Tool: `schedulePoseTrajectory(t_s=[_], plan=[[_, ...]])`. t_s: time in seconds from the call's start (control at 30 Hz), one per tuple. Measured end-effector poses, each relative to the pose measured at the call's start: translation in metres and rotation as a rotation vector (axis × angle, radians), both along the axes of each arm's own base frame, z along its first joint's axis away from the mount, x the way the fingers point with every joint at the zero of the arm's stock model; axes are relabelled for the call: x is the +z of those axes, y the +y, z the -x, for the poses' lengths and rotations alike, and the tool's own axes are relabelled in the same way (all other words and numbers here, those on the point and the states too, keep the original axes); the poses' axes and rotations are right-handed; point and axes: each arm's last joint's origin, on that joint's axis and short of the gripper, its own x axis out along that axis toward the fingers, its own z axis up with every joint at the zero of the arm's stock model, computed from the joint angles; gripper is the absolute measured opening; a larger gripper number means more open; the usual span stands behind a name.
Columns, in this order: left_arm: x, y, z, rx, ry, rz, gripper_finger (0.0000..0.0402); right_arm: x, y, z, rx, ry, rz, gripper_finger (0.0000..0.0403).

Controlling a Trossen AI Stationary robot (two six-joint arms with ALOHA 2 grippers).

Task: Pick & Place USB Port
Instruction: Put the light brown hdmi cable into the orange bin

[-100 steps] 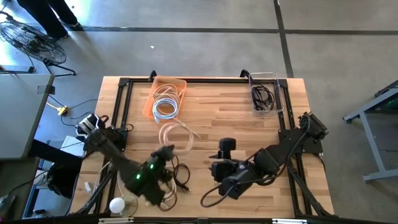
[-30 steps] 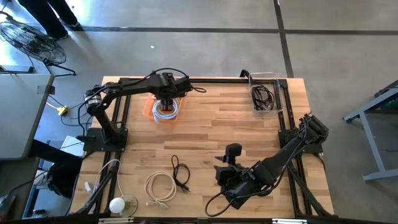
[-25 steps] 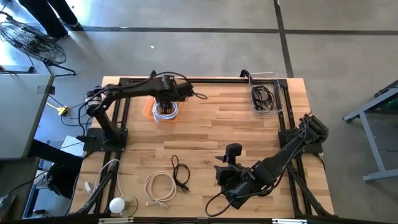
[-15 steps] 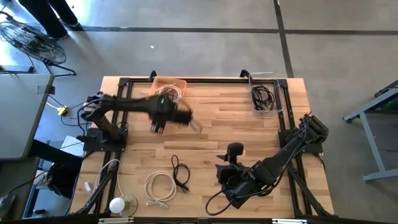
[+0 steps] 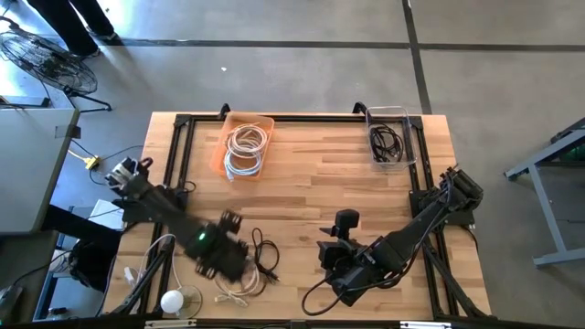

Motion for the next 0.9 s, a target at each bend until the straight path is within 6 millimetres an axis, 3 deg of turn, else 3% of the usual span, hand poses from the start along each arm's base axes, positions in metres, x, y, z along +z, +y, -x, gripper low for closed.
schedulePoseTrajectory(t_s=[0.17,0.33,0.9], plan=[[-0.007,-0.035,0.012,-0.022,-0.06,0.039,0.0302,0.0,-0.002,-0.002,-0.005,-0.004,-0.002,0.017],[-0.016,-0.055,0.013,-0.065,-0.108,0.057,0.0303,0.0,-0.005,-0.004,-0.006,0.0,0.008,0.017],[-0.056,-0.067,-0.009,-0.021,-0.039,-0.002,0.0303,0.0,-0.007,-0.006,0.004,0.014,0.015,0.0169]])
